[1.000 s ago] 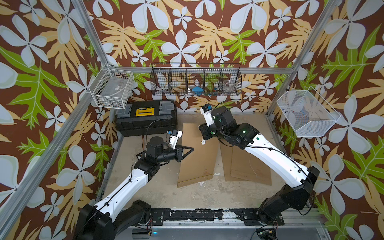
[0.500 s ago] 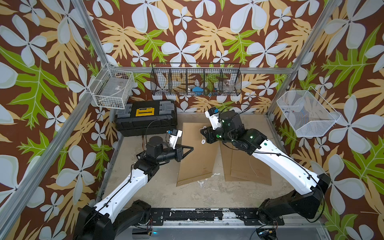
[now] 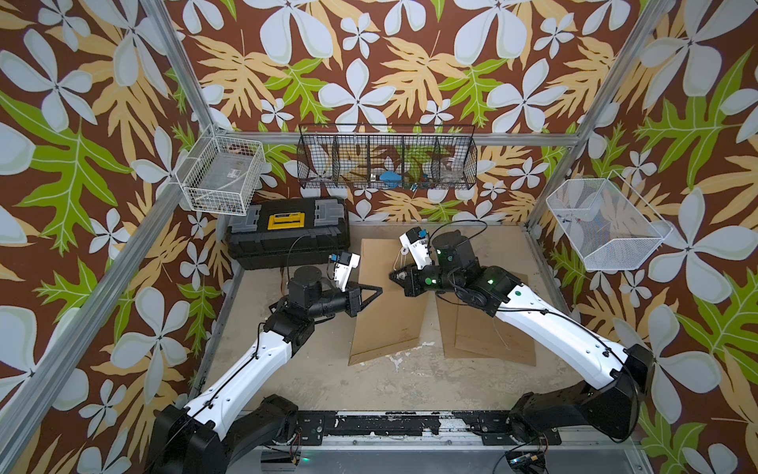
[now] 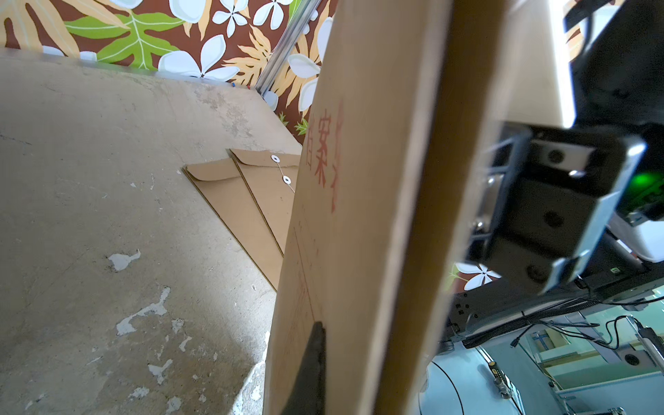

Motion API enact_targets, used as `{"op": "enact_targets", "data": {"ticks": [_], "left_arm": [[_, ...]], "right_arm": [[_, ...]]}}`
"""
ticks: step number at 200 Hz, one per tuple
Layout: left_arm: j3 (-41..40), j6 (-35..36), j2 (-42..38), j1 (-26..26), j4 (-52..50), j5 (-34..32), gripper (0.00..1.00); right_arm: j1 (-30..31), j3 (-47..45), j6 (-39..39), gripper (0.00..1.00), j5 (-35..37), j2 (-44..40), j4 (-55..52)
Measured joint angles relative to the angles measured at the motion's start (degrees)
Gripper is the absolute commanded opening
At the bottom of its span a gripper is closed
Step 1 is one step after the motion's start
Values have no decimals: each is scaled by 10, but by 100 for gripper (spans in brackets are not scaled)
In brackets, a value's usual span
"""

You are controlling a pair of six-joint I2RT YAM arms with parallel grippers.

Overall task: Close the mouth of the file bag
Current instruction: Close the file bag.

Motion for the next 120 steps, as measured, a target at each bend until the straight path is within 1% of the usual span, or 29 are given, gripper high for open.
{"op": "enact_targets", "data": {"ticks": [63,120], "left_arm": [[11,8,0,0,-16,1,0],[21,20,-3,0,-23,1,0]], "right_arm": [[-58,-50,20,0,-89,-12,49],[-94,-66,19,0,-135,-24,63]]}}
